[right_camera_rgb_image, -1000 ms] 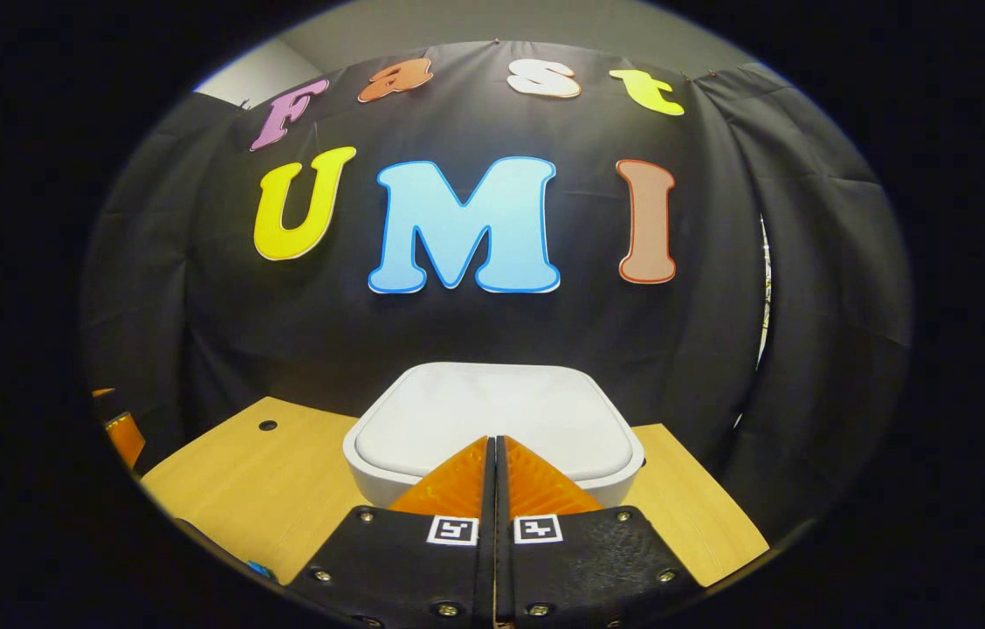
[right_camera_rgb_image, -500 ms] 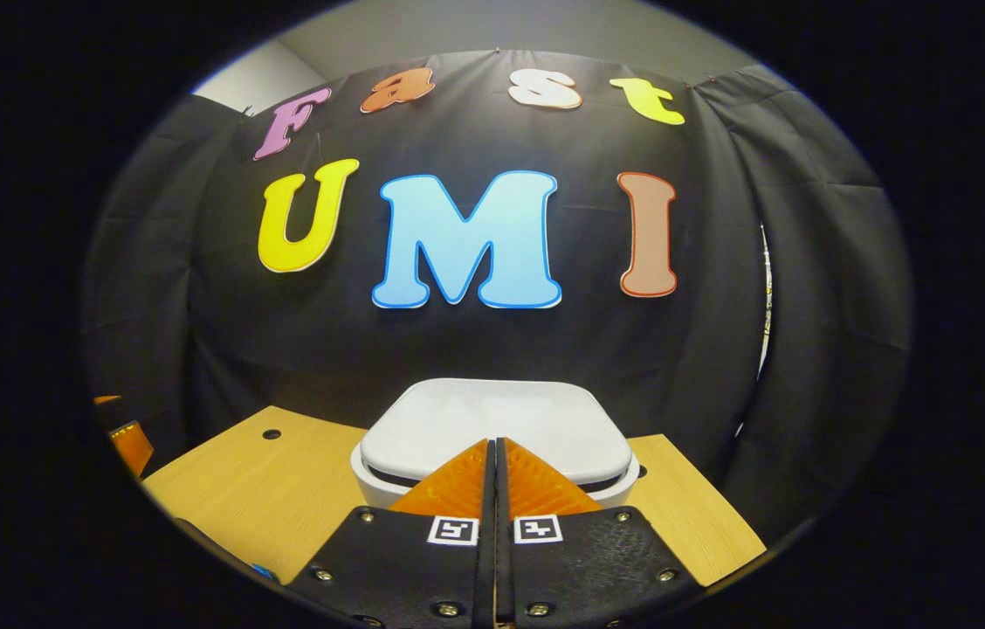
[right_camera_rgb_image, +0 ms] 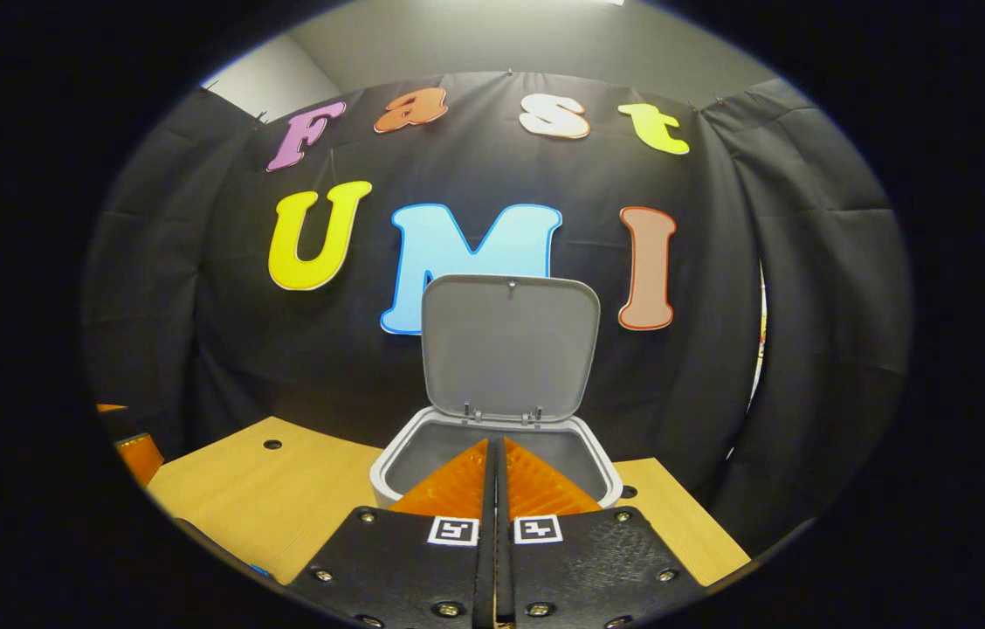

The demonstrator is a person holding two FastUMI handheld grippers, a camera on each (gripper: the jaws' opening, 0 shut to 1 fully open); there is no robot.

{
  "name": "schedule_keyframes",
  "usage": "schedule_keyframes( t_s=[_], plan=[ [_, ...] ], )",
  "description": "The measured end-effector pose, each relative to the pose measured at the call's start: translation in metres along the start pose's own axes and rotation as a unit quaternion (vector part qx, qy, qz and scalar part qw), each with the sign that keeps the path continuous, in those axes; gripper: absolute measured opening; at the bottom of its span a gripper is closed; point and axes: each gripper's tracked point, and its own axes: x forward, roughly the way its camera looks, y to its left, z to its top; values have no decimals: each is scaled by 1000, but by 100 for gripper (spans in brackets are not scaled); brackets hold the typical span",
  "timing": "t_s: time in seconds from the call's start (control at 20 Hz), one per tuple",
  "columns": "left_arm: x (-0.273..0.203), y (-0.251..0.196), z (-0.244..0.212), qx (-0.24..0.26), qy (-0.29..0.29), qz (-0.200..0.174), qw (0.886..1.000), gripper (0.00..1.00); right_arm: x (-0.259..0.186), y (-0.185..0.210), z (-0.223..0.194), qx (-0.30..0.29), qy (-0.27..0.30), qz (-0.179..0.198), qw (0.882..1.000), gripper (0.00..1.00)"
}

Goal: Press the lid of the desktop garbage bin to open it, pick up the crumpled paper on the desktop and throw it into the bin, then pick up the pop can on the desktop and drop it into the bin, and finally close the garbage bin lid.

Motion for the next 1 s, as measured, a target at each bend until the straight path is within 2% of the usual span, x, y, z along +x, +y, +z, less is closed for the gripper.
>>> schedule_keyframes(
  t_s=[0.15, 0.55, 0.6, 0.65, 0.7, 0.75, 0.8, 0.85, 0.95, 1.0],
  plan=[
    [0, 3, -2, -3, 2, 2, 1000, 98, -9, 1, 4, -7, -7, -1, 1000, 1],
    [-5, 12, -11, 4, 4, 4, 1000, 100, -33, 7, 0, 5, -16, 6, 1000, 1],
    [-6, 14, -12, 6, 5, 6, 1000, 100, -37, 7, 0, 5, -18, 4, 1000, 7],
    [-6, 16, -14, 8, 7, 7, 1000, 100, -41, 7, -1, 5, -20, 5, 1000, 7],
    [-7, 18, -17, 8, 9, 7, 1000, 98, -44, 5, 0, 4, -23, 2, 1000, 18],
    [-7, 19, -20, 8, 11, 7, 1000, 95, -48, 4, 0, 5, -28, 0, 1000, 19],
    [-8, 20, -23, 8, 14, 6, 1000, 98, -52, 3, 3, 6, -33, -4, 999, 26],
    [-9, 22, -27, 9, 17, 7, 1000, 98, -55, 1, 5, 8, -39, -6, 999, 27],
    [-11, 25, -35, 7, 25, 8, 1000, 98, -62, 2, 9, 12, -50, -10, 999, 40],
    [-13, 26, -39, 4, 29, 8, 1000, 98, -67, 2, 11, 11, -54, -12, 998, 53]
  ],
)
